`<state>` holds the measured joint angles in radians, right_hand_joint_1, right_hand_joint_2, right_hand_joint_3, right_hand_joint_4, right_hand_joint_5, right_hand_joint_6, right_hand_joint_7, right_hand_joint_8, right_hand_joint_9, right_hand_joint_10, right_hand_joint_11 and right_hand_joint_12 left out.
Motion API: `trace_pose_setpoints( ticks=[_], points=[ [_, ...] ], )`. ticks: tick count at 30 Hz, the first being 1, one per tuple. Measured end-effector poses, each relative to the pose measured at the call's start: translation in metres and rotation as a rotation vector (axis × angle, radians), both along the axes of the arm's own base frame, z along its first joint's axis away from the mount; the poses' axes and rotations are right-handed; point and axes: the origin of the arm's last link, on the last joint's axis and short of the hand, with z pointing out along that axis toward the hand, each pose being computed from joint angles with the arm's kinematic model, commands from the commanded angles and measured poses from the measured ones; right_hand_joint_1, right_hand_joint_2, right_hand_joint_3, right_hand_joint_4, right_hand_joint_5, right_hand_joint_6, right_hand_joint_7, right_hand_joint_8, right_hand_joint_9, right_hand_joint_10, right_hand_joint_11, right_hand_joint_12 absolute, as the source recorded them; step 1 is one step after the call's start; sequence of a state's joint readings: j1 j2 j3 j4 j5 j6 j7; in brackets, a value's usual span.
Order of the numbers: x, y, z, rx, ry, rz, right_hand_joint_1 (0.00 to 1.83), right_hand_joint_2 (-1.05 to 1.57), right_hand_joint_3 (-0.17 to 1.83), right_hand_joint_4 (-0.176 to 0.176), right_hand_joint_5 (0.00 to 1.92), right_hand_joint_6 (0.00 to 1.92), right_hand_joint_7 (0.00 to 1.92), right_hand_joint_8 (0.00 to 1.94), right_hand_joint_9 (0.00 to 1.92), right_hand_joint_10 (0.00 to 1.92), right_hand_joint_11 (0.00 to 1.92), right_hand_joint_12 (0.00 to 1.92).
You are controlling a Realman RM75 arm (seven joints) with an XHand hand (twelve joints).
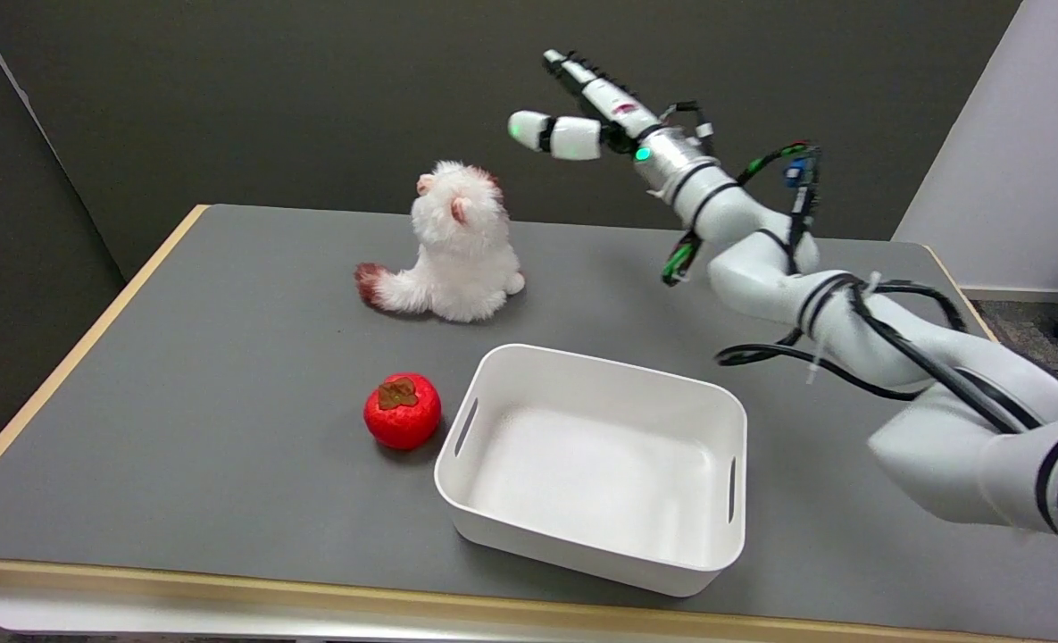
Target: Pick up the plush toy.
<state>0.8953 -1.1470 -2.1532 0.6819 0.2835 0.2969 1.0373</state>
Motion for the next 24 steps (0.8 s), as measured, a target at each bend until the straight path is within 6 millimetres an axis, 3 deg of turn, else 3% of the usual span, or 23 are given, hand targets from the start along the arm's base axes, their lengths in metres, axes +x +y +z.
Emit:
trace_pose_setpoints(
  ticks=[13,24],
  points=[
    [-0.031,-0.014,-0.069,0.076,0.030,-0.114,0.31,0.60,0.73,0.007,0.00,0.00,0.00,0.00,0.00,0.00,0.00,0.30],
    [-0.064,-0.012,-0.103,0.110,0.029,-0.198,0.34,0.62,0.74,0.013,0.00,0.00,0.00,0.00,0.00,0.00,0.00,0.38]
  ],
)
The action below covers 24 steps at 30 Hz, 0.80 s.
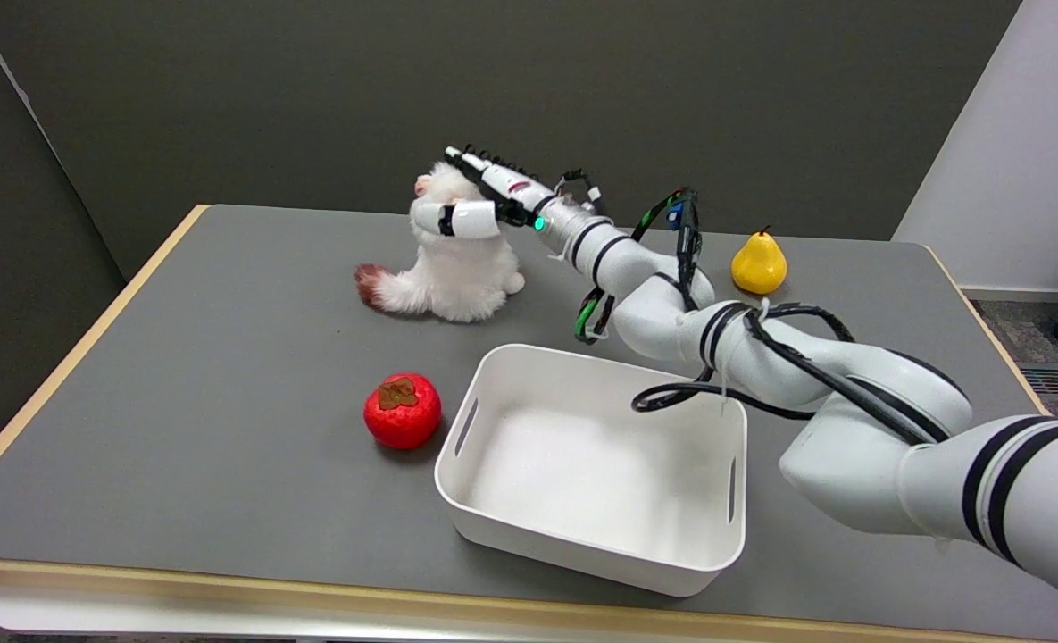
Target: Pick up the plush toy.
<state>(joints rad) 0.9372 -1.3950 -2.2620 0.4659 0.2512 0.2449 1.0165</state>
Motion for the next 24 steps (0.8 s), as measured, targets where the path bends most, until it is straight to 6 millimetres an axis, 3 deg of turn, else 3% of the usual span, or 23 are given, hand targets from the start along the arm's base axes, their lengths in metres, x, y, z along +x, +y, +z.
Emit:
trace_pose_setpoints(
  ticks=[2,6,8,11,13,15,17,19,20,22,24],
  points=[
    [-0.005,0.001,-0.003,0.003,-0.001,-0.011,0.37,0.64,0.74,0.011,0.00,0.00,0.00,0.00,0.00,0.00,0.00,0.46],
    [-0.013,0.005,-0.009,0.010,-0.011,-0.032,0.59,0.61,0.95,-0.001,0.00,0.04,0.00,0.03,0.00,0.05,0.00,0.70],
    [-0.015,0.006,-0.011,0.012,-0.022,-0.039,0.61,0.63,0.93,-0.005,0.00,0.09,0.00,0.11,0.00,0.27,0.00,0.89],
    [-0.020,0.010,-0.014,0.018,-0.044,-0.054,0.84,0.64,1.00,-0.014,0.07,0.06,0.11,0.18,0.07,0.59,0.10,1.03],
    [-0.022,0.012,-0.015,0.022,-0.056,-0.058,0.80,0.71,0.98,-0.021,0.10,0.28,0.24,0.35,0.21,0.73,0.19,1.33],
    [-0.023,0.014,-0.017,0.027,-0.063,-0.060,0.92,0.77,0.91,-0.028,0.18,0.37,0.38,0.44,0.33,0.87,0.30,1.45],
    [-0.024,0.015,-0.019,0.032,-0.068,-0.061,1.06,0.80,0.95,-0.032,0.25,0.79,0.51,0.89,0.53,1.02,0.51,1.62],
    [-0.025,0.017,-0.021,0.038,-0.072,-0.060,1.22,1.07,0.48,-0.048,0.25,1.05,0.58,1.45,0.56,1.18,0.57,1.66],
    [-0.025,0.017,-0.022,0.042,-0.072,-0.059,1.24,1.18,0.31,-0.064,0.28,1.24,0.62,1.63,0.58,1.27,0.61,1.69],
    [-0.025,0.018,-0.023,0.049,-0.071,-0.053,1.10,1.25,0.25,-0.109,0.41,1.70,0.69,1.65,0.62,1.46,0.69,1.75],
    [-0.024,0.019,-0.025,0.056,-0.070,-0.046,1.09,1.30,0.15,-0.091,0.42,1.68,0.68,1.66,0.69,1.42,0.74,1.74]
  ],
)
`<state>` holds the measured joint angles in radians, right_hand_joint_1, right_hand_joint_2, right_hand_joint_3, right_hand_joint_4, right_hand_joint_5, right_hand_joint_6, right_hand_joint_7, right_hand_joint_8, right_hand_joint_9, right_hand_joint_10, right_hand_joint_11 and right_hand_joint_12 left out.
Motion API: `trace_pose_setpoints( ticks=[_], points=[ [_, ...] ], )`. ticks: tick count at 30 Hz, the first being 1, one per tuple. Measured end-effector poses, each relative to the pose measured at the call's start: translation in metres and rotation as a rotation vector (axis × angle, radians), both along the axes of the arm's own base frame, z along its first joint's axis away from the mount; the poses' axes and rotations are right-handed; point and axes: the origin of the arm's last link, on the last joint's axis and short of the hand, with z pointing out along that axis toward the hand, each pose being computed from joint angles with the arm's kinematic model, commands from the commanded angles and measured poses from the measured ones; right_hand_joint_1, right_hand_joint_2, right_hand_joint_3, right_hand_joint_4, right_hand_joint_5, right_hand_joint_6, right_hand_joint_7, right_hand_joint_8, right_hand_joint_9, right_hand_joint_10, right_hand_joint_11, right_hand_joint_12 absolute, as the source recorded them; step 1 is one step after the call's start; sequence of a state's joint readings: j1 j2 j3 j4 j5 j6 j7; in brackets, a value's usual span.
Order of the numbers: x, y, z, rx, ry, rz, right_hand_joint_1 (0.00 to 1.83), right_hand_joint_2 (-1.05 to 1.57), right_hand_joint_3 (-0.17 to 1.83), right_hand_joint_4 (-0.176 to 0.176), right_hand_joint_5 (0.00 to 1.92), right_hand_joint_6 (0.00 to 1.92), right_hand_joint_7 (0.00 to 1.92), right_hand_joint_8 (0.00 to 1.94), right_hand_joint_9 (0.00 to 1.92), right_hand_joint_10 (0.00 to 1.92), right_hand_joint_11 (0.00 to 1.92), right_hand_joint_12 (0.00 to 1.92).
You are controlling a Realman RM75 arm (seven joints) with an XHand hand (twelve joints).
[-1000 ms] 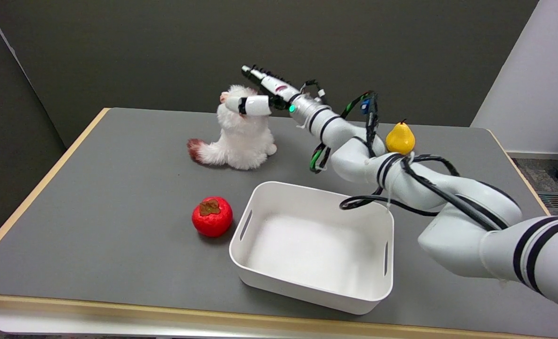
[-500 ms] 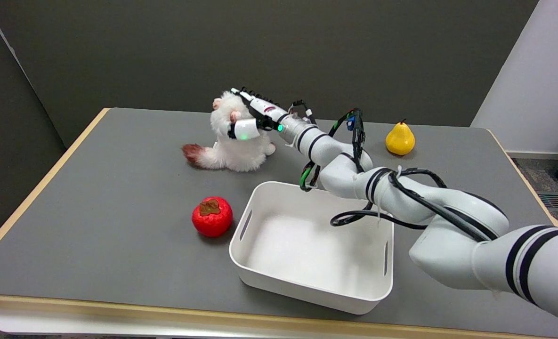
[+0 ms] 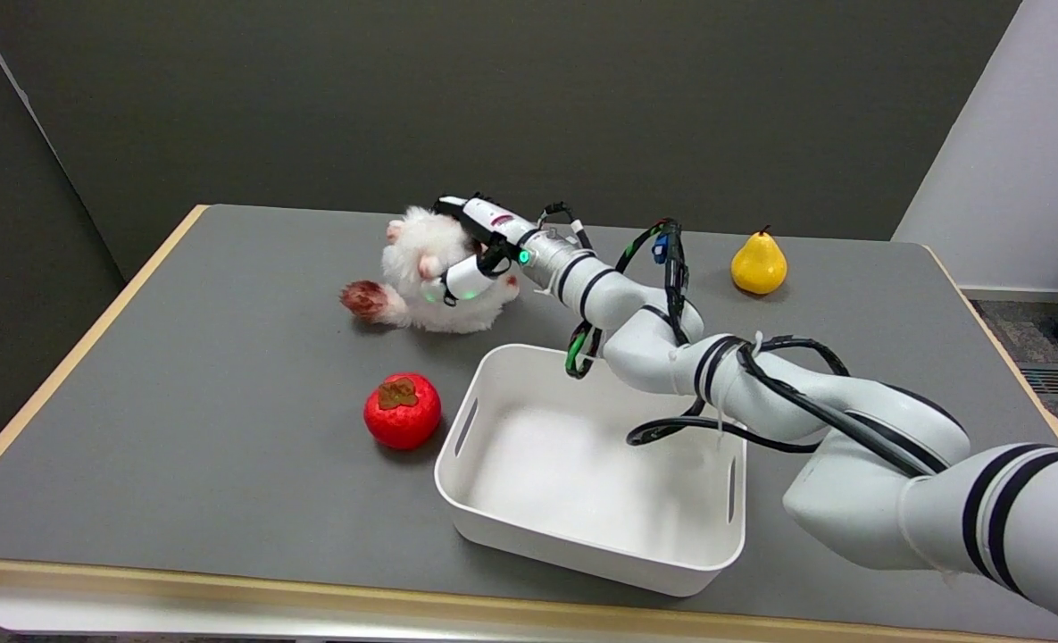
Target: Pick up the plush toy.
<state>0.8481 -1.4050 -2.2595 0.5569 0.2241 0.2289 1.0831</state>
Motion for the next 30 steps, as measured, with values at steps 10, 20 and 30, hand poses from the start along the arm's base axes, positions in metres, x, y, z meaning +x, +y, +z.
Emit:
trace_pose_setpoints(
  ticks=[10,20,30],
  points=[
    [0.003,0.004,0.000,0.019,-0.007,0.040,1.29,1.26,0.16,-0.145,0.39,1.67,0.60,1.68,0.69,1.65,0.88,1.79],
    [0.029,0.008,0.012,0.020,-0.061,0.146,1.29,1.26,0.16,-0.143,0.40,1.67,0.62,1.66,0.68,1.63,0.85,1.76],
    [0.076,0.028,0.053,-0.021,-0.183,0.322,1.30,1.24,0.17,-0.147,0.41,1.66,0.64,1.65,0.69,1.60,0.83,1.70]
  ],
)
